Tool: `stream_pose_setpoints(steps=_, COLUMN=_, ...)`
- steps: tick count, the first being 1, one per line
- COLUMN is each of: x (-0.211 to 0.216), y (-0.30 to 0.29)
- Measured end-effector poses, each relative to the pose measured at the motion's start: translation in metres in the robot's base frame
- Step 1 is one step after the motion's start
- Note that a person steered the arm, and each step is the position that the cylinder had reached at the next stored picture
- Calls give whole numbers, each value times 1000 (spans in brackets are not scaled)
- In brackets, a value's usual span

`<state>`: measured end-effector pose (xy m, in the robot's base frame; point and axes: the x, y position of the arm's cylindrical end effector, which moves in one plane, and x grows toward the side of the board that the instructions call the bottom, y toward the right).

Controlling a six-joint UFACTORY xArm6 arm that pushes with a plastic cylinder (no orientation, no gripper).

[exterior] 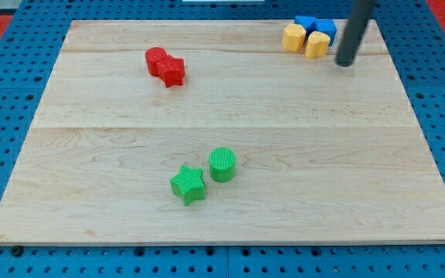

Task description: Push the yellow hexagon towards center right

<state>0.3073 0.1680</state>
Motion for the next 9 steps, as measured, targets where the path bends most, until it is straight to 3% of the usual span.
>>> stream_pose_setpoints(steps=1, x=-1, y=-74)
stream_pose_setpoints(steps=3, x=-87, y=-106)
stream_pose_setpoints(steps=4, x=-99, y=-71)
stream_pose_setpoints(steps=9, x=-24, y=-54)
